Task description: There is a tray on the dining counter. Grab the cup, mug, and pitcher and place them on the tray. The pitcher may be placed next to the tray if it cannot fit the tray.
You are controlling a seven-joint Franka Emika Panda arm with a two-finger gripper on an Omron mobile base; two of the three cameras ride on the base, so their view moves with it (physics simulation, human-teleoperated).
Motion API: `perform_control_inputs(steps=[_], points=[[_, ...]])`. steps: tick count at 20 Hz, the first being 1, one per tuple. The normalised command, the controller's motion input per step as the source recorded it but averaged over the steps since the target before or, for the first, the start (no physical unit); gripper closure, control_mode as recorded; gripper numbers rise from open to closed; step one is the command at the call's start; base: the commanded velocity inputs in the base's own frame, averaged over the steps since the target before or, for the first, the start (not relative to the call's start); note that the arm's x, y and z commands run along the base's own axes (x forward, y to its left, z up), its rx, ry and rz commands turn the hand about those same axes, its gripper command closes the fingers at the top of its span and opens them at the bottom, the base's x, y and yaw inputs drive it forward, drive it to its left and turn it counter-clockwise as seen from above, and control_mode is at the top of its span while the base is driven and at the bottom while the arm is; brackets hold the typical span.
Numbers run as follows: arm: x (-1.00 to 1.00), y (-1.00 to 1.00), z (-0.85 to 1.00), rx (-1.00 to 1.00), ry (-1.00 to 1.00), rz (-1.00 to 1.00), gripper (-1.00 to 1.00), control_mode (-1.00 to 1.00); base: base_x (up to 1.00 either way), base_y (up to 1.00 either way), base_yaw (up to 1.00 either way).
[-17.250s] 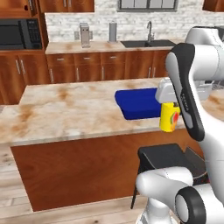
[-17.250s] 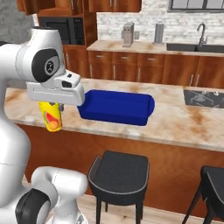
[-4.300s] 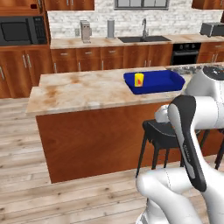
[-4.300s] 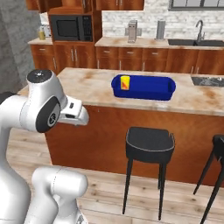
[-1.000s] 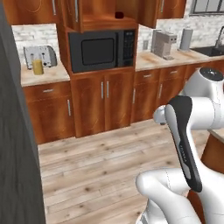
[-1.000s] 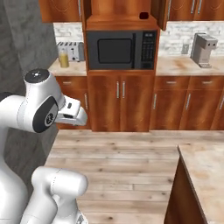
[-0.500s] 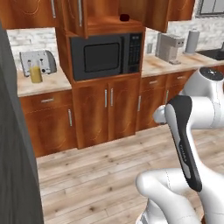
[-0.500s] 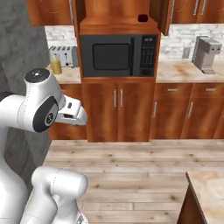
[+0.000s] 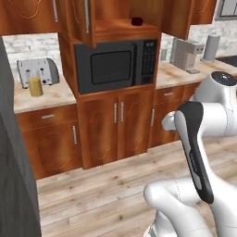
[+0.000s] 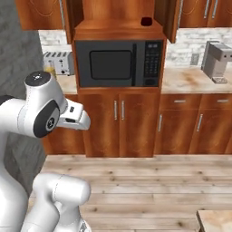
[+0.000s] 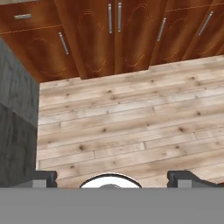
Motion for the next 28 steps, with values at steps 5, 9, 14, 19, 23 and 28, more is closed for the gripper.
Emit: perform_control_inputs(steps=[5, 9, 14, 19, 23, 28], points=[[0.00, 0.00, 0.00, 0.00, 0.00, 0.00, -1.00, 1.00, 0.82, -0.25, 0.02], [0.00, 0.00, 0.00, 0.00, 0.00, 0.00, -1.00, 1.00, 0.86, -0.24, 0.02], [0.00, 0.00, 0.00, 0.00, 0.00, 0.00, -1.00, 1.00, 0.77, -0.23, 0.03], [0.00, 0.00, 0.00, 0.00, 0.00, 0.00, -1.00, 1.00, 0.67, -0.32, 0.08], [0.00, 0.00, 0.00, 0.00, 0.00, 0.00, -1.00, 1.00, 0.59, -0.36, 0.11], [0.00, 0.00, 0.00, 0.00, 0.00, 0.00, -1.00, 1.00, 0.52, -0.31, 0.10]])
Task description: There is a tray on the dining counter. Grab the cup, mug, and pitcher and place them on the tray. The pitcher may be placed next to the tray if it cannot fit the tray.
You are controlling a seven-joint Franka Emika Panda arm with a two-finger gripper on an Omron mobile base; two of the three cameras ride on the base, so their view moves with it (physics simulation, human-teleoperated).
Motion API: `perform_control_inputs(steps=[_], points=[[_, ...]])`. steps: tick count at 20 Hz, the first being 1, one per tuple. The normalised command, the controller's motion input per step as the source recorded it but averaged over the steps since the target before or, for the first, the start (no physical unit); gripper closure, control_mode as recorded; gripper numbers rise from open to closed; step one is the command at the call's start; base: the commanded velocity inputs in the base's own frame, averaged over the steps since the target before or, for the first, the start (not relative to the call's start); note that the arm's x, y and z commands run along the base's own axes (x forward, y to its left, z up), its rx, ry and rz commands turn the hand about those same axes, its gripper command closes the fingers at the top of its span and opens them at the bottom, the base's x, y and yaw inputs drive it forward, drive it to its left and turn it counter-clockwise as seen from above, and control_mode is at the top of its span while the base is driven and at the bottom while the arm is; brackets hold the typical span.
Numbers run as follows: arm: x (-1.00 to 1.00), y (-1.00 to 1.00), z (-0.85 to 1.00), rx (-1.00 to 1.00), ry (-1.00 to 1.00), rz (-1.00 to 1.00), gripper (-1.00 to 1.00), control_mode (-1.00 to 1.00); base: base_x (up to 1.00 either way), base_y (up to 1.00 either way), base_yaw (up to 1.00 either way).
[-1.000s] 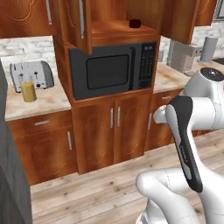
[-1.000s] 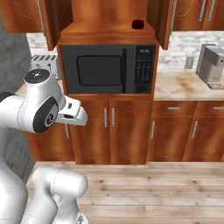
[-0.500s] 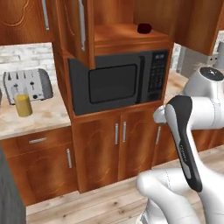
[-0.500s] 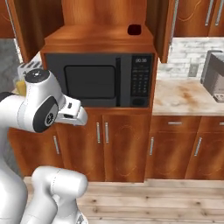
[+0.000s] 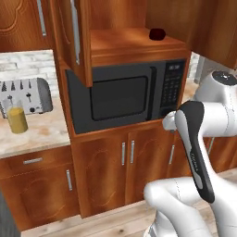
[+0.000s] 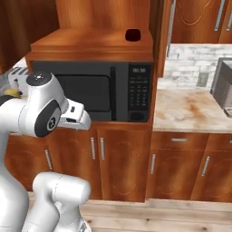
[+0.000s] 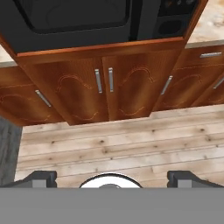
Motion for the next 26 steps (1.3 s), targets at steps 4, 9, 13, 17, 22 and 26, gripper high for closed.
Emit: perform_control_inputs(steps=[4, 9, 13, 17, 22, 26], points=[[0.00, 0.00, 0.00, 0.00, 0.00, 0.00, -1.00, 1.00, 0.49, -0.36, 0.11], [0.00, 0.00, 0.00, 0.00, 0.00, 0.00, -1.00, 1.00, 0.45, -0.45, 0.14], [0.00, 0.00, 0.00, 0.00, 0.00, 0.00, -1.00, 1.00, 0.21, -0.43, 0.16], [0.00, 0.00, 0.00, 0.00, 0.00, 0.00, -1.00, 1.00, 0.51, -0.03, 0.02], [0.00, 0.00, 0.00, 0.00, 0.00, 0.00, -1.00, 1.00, 0.57, 0.00, 0.00], [0.00, 0.00, 0.00, 0.00, 0.00, 0.00, -1.00, 1.00, 0.61, 0.00, 0.00]])
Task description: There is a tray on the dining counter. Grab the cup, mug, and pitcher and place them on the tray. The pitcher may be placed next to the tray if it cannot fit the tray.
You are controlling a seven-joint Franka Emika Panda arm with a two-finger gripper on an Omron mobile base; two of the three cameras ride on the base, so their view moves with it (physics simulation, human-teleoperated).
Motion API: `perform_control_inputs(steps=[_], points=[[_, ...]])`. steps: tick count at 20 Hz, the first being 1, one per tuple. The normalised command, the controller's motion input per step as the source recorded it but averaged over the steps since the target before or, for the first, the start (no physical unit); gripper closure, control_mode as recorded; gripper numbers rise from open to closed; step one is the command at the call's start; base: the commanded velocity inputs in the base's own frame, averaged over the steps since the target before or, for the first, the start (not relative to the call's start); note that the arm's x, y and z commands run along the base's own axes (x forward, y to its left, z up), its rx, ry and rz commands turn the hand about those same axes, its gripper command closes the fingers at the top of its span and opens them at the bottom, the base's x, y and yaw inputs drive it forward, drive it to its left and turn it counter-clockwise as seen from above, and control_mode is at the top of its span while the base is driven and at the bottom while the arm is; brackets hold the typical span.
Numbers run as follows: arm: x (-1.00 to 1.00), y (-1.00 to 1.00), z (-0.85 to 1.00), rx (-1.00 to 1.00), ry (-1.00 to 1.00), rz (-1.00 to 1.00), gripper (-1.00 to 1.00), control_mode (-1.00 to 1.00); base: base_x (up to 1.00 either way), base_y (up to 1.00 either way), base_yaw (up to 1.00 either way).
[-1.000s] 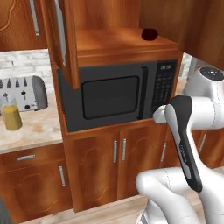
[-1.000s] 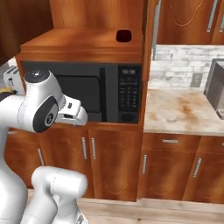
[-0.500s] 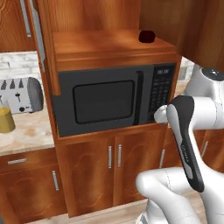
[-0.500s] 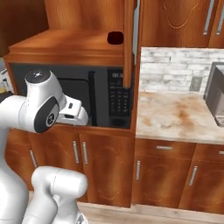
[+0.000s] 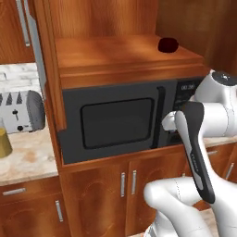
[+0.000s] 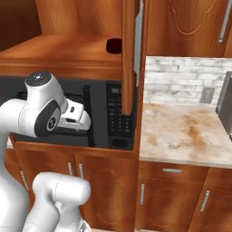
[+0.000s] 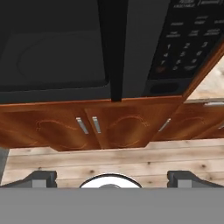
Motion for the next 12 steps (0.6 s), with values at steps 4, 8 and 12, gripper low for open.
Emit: perform_control_inputs(steps=[4, 8, 12], points=[[0.00, 0.00, 0.00, 0.00, 0.00, 0.00, -1.00, 1.00, 0.45, 0.00, 0.00], [0.00, 0.00, 0.00, 0.00, 0.00, 0.00, -1.00, 1.00, 0.33, 0.00, 0.00], [0.00, 0.00, 0.00, 0.00, 0.00, 0.00, -1.00, 1.00, 0.31, 0.00, -0.01]])
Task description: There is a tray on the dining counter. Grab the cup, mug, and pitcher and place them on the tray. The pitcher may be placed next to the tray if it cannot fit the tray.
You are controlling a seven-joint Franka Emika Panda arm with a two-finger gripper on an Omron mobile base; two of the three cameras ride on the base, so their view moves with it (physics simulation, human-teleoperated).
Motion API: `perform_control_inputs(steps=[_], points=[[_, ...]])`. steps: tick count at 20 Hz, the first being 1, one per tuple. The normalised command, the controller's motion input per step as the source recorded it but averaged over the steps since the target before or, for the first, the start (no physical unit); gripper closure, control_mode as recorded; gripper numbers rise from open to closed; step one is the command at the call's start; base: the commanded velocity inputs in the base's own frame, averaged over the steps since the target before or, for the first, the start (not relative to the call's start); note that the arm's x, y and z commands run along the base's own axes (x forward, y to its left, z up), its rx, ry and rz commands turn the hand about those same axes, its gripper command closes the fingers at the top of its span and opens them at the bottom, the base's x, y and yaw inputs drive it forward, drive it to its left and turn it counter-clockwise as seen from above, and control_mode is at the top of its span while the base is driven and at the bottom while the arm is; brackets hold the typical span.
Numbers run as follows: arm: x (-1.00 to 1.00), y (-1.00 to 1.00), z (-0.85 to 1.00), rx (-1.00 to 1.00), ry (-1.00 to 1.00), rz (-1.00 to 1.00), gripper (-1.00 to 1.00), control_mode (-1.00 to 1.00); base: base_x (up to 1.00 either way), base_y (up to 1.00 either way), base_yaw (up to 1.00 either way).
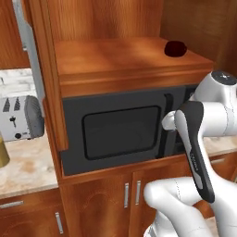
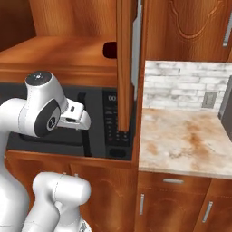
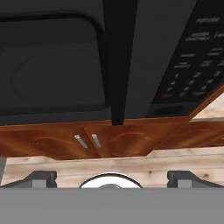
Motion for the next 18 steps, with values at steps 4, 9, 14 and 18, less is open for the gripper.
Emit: perform_control_inputs(steps=[4, 9, 14, 18], points=[[0.00, 0.00, 0.00, 0.00, 0.00, 0.00, -1.00, 1.00, 0.35, 0.00, -0.04], [0.00, 0.00, 0.00, 0.00, 0.00, 0.00, -1.00, 1.00, 0.56, 0.00, -0.03], [0.00, 0.00, 0.00, 0.00, 0.00, 0.00, -1.00, 1.00, 0.57, 0.00, 0.00], [0.00, 0.00, 0.00, 0.00, 0.00, 0.00, -1.00, 1.00, 0.24, 0.00, 0.00]])
